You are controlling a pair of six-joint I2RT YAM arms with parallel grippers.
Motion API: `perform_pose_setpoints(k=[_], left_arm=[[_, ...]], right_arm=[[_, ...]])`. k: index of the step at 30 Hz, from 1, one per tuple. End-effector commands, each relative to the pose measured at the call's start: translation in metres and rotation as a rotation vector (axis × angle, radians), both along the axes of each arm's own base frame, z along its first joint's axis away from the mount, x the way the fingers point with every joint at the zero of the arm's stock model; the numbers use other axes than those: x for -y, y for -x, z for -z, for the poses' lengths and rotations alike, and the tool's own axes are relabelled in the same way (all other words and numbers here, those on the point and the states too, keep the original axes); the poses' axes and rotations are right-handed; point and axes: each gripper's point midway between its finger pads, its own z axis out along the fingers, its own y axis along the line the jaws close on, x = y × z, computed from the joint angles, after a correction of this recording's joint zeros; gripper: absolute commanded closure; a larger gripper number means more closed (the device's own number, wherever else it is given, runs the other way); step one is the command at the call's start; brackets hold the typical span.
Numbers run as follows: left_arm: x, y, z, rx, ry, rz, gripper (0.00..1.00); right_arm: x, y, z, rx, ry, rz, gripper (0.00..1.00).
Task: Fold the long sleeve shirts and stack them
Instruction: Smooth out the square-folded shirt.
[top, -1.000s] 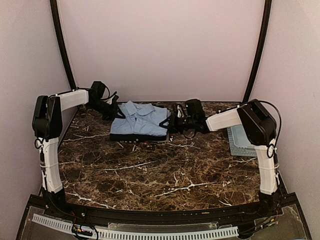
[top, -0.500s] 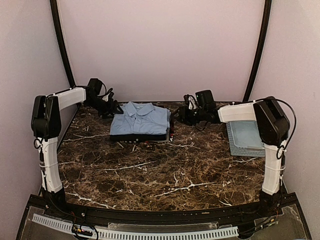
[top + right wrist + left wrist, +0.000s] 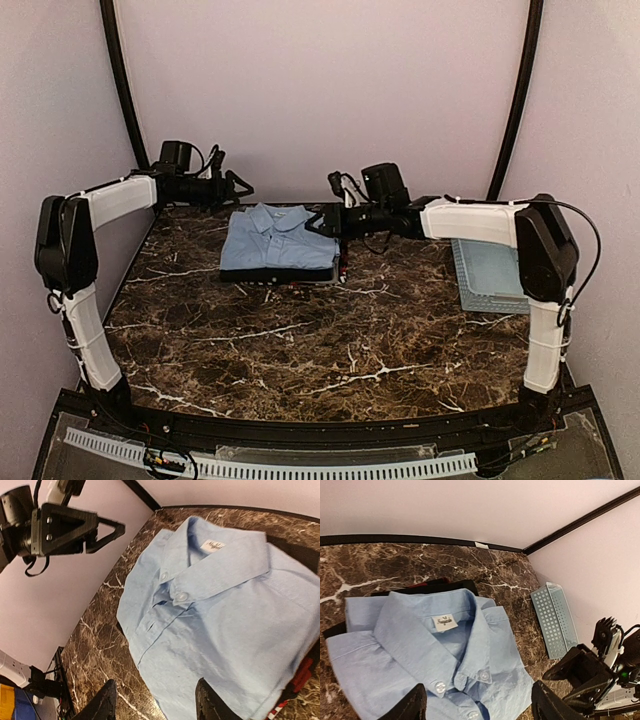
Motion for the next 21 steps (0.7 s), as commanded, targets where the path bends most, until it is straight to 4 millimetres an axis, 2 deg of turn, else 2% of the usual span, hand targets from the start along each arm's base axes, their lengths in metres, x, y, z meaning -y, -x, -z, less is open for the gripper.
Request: perform_pose_setpoints(k=[1,4,6,10,13,16,21], left_arm=[[0.043,-0.001,0.012,-0.004,0.066,0.093,0.3],[0.068,-0.002,0.031,-0.026,0.052,0.121,0.3],[0.079,-0.005,0.054,-0.054,0.029,0.121,0.3],[0.084,-0.013,0.088,-0.085,-0.024,0.063,0.31],[0.081,-0.016,0.107,-0.093,-0.054,0.018,0.3],[0.082,-0.016,0.113,-0.086,-0.052,0.015,0.3],[0.092,-0.014,0.092,-0.035,-0.011,0.063,0.3]], right_arm=[[-0.021,0.016,0.034,-0.033,0.075,-0.081,0.51],[-0.02,0.021,0.062,-0.074,0.115,-0.094,0.54],[-0.016,0.025,0.081,-0.09,0.148,-0.099,0.55],[-0.002,0.032,0.121,-0.121,0.233,-0.086,0.56],[0.009,0.038,0.143,-0.129,0.287,-0.073,0.57],[0.017,0.04,0.146,-0.104,0.311,-0.06,0.56],[0.025,0.047,0.128,-0.056,0.301,-0.059,0.55]])
